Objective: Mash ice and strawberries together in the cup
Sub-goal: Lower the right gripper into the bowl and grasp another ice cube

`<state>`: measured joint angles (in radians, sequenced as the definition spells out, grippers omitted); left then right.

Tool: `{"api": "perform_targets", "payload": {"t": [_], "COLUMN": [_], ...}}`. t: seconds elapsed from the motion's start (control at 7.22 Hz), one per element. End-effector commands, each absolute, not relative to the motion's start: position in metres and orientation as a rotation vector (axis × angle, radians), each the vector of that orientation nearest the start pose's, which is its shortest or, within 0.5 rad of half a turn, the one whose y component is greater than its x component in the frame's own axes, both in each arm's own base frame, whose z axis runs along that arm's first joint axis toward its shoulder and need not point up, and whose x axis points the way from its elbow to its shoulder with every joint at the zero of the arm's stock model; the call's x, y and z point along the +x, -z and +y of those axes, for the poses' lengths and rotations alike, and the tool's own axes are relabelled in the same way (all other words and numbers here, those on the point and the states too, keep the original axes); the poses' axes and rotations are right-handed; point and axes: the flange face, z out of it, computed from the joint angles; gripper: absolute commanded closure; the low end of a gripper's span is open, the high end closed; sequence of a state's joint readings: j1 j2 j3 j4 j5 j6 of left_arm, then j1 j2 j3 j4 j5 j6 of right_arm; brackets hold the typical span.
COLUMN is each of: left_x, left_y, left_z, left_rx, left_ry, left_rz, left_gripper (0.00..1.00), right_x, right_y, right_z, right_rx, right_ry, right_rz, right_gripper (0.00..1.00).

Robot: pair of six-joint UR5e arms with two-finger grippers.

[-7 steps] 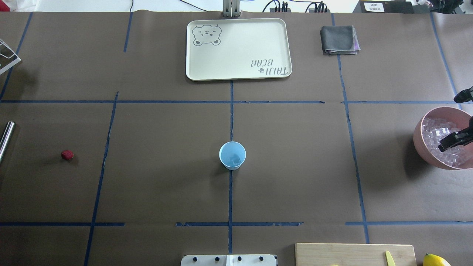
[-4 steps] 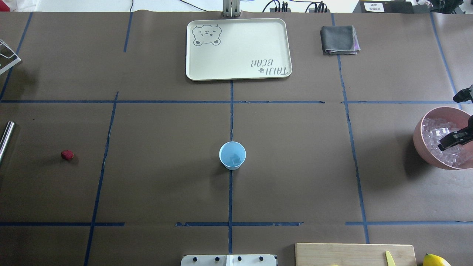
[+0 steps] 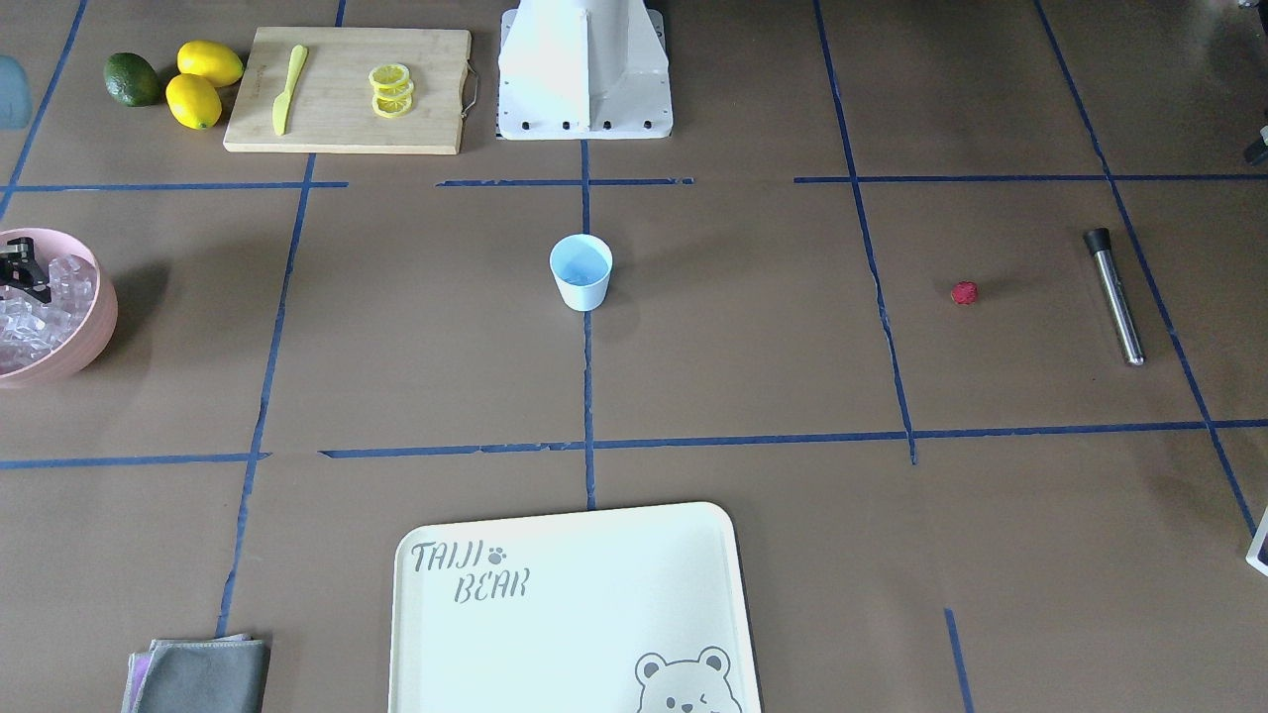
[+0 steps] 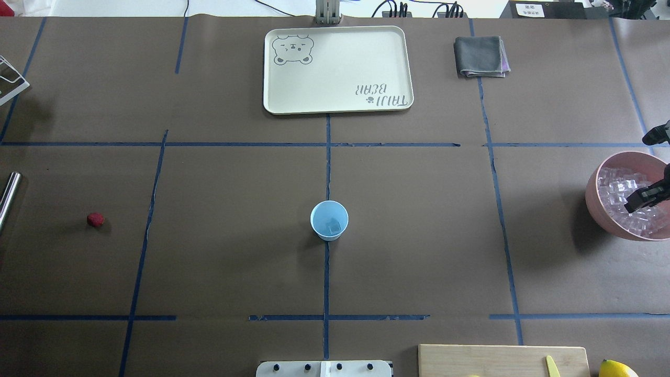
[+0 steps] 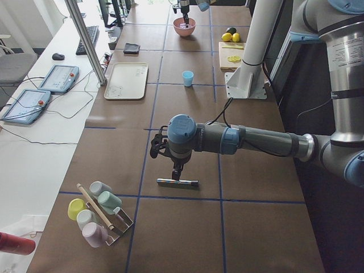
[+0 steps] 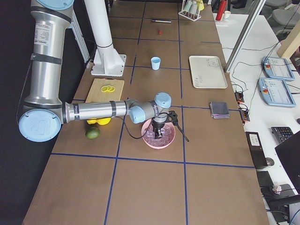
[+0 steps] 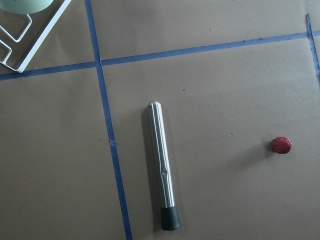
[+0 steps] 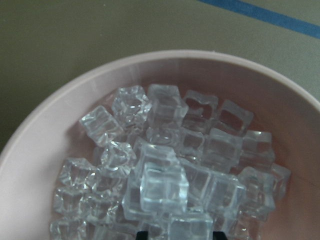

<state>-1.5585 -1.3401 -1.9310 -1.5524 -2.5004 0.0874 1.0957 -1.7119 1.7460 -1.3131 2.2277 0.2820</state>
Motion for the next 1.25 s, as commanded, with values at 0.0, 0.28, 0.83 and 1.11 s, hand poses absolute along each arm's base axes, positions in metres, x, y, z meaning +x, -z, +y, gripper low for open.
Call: {"api": "perform_targets", "payload": {"t": [0.0,0.28,0.83,1.11], "left_x": [-0.049,-0.049,-0.047,-0.047], "left_y": [-0.571,-0.565,-0.561,-0.562], "left_z": [-0.398,-0.397,-0.397,-0.397], "left_rx": [0.143,0.153,0.154,0.153], "left_ry": [-0.144,-0.149,-0.150,-0.149], "left_rz": [0.925,0.926,0.958,0.958], "left_gripper": [0.00,0.00,0.00,0.00], "right_x": [-0.139,-0.122,-0.105,-0.114], "right_y": [-0.615,-0.601,-0.529,-0.450], "right_z": [-0.434,-0.437,-0.418,-0.422], "right_rx": [0.026,0.057,0.119,0.077], "right_ry": [0.278,0.252,0.248,0.164], "right_rz": [-0.714,-0.730,-0.759,-0.842], "right_gripper": [0.97,1.00,1.00,1.00]}}
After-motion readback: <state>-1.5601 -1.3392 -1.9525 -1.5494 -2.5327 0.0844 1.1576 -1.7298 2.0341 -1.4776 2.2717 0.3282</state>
